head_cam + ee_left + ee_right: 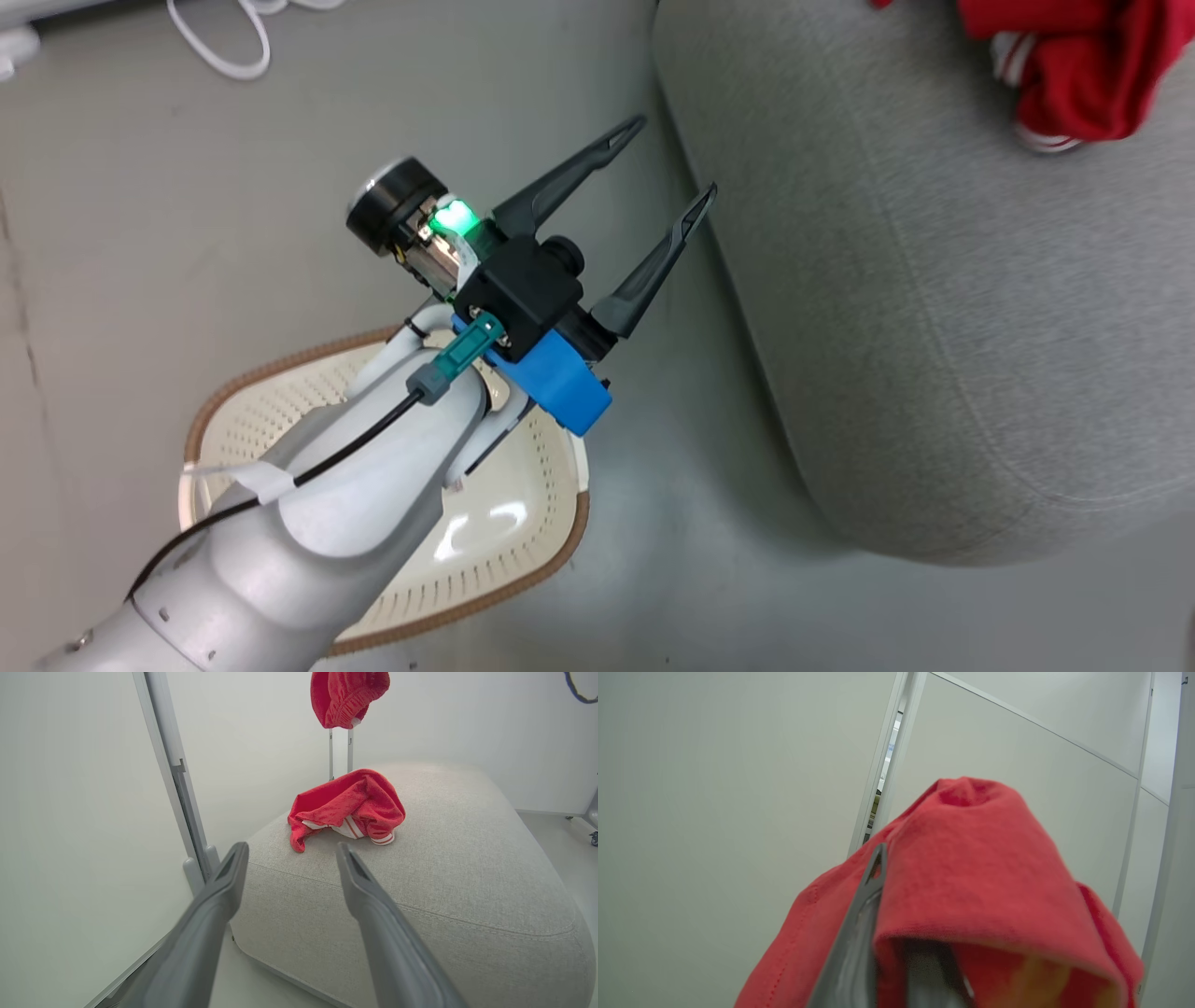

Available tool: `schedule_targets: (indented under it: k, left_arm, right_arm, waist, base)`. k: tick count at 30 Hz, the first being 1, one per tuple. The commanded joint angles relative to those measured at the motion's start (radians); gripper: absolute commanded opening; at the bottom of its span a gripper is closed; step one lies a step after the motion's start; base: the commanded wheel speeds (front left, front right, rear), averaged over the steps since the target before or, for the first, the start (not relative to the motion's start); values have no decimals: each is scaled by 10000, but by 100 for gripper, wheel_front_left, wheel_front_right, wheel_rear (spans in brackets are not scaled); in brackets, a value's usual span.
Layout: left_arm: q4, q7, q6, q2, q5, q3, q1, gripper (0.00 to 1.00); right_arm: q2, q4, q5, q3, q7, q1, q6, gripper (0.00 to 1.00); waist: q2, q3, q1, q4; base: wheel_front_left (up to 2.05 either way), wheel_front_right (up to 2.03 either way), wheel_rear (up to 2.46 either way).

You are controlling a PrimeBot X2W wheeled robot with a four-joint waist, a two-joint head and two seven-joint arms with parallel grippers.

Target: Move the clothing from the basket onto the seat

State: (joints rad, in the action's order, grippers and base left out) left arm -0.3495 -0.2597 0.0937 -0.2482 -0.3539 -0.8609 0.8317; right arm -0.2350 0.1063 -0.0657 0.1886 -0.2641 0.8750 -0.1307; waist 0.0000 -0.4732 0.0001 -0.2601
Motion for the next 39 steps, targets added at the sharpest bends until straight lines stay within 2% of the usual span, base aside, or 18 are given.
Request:
schedule_targets:
  k: [1, 8, 13, 16, 23, 30, 31, 32, 33, 39]
  left_arm:
    - [65, 1, 42, -92, 98, -22, 328, 100]
    - [182, -17, 69, -153, 272, -52, 750, 100]
    - [207, -44, 75, -180, 350, -40, 868, 100]
    - [210, -48, 77, -185, 389, -39, 927, 100]
    - [169, -54, 84, -199, 392, -24, 1017, 100]
    - [75, -62, 107, -162, 358, -1, 1062, 100]
    - [52, -63, 104, -163, 344, 5, 1041, 100]
    - [30, -63, 103, -160, 334, 14, 1009, 100]
    - [25, -64, 87, -150, 327, 27, 968, 100]
    - [54, -66, 16, -17, 215, 238, 509, 100]
  right_arm:
    - [-430, 265, -24, 305, -4, 631, -2, 0]
    - [-1676, 1671, 22, 1427, -2, 1875, -2, 0]
    - [-2195, 2951, 159, 2089, -4, 2040, -2, 0]
    - [-2106, 3742, 123, 2567, -4, 1859, -2, 0]
    - [-1759, 5148, 215, 2969, -4, 1369, -2, 0]
    - [-1318, 5699, 301, 3086, -4, 767, -2, 0]
    - [-1270, 5653, 319, 3084, -4, 713, -2, 19]
    - [-1189, 5576, 320, 3096, -4, 629, -2, 82]
    - [-1087, 5553, 285, 3097, -3, 497, -2, 100]
    - [-542, 5117, 272, 2873, -3, -603, -2, 100]
  waist:
    - [0, -1017, -1, 451]
    - [0, -2147, -1, 846]
    - [0, -2576, -1, 988]
    - [0, -2713, -1, 996]
    - [0, -2811, -1, 936]
    - [0, -2737, -1, 902]
    - [0, -2690, -1, 885]
    - [0, -2624, -1, 866]
    - [0, -2548, -1, 848]
    - [0, -1761, -1, 731]
  base:
    - [0, 0, 0]
    - [0, 0, 0]
    - [0, 0, 0]
    - [0, 0, 0]
    - [0, 0, 0]
    - [0, 0, 0]
    - [0, 0, 0]
    - [0, 0, 0]
    - [0, 0, 0]
    - [0, 0, 0]
